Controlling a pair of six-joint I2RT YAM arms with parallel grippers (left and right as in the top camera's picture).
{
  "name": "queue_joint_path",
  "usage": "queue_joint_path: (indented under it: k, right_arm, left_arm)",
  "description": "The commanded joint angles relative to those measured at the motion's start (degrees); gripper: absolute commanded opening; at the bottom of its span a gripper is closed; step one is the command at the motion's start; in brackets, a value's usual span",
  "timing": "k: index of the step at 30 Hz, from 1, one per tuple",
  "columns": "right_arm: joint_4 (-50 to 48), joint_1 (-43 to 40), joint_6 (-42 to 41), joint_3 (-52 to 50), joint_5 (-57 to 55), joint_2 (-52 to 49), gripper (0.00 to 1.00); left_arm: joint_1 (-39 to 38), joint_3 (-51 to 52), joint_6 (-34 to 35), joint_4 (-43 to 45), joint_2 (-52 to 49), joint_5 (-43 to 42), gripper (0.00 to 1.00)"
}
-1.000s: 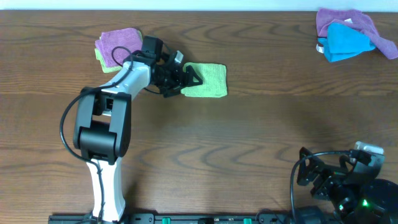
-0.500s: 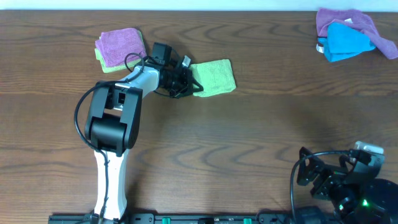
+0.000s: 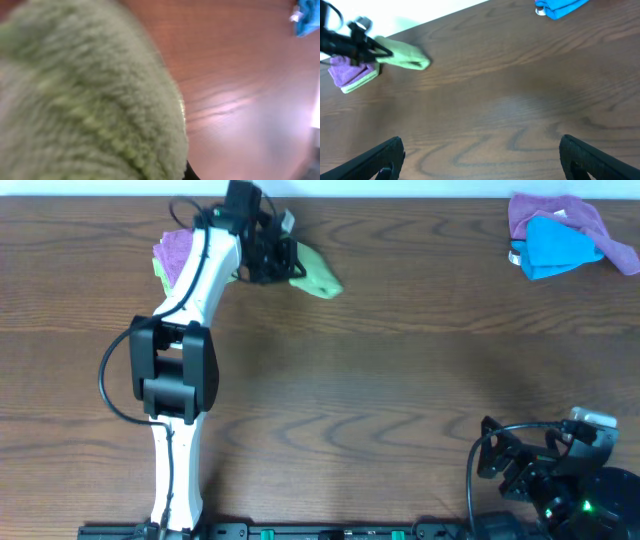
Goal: Fold the cloth
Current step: 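Carry the green square left and place it on the pink-green stack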
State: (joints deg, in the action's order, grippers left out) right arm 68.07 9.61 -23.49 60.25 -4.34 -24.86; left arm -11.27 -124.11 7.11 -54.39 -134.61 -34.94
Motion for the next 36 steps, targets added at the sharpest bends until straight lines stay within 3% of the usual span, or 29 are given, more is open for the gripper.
queue_joint_path:
  k: [1, 6, 20, 28, 36]
  right_arm:
    - [0.0, 0.2, -0.4, -0.1, -0.3, -0.3, 0.99]
    - [0.0, 0.2, 0.0, -0.1, -0.3, -0.3, 0.99]
    - [-1.4, 0.2, 0.0, -0.1, -0.3, -3.0, 0.99]
    - [-1.7, 0.2, 0.0, -0.1, 0.3, -7.5, 0.99]
    - [-4.1, 0.2, 0.0, 0.0, 0.3, -7.8, 0.99]
  left_arm:
    - [0.2, -7.7, -9.6, -3.4, 0.5, 16.8, 0.06]
    - [2.1, -11.8, -12.5, -3.8, 0.5, 24.5, 0.06]
    - [11.0, -11.8, -19.2, -6.3, -0.1, 24.9, 0.06]
    - [11.7, -11.5, -21.3, -8.7, -0.1, 24.9, 0.06]
    - [12.4, -8.4, -22.4, -9.4, -0.1, 30.1, 0.06]
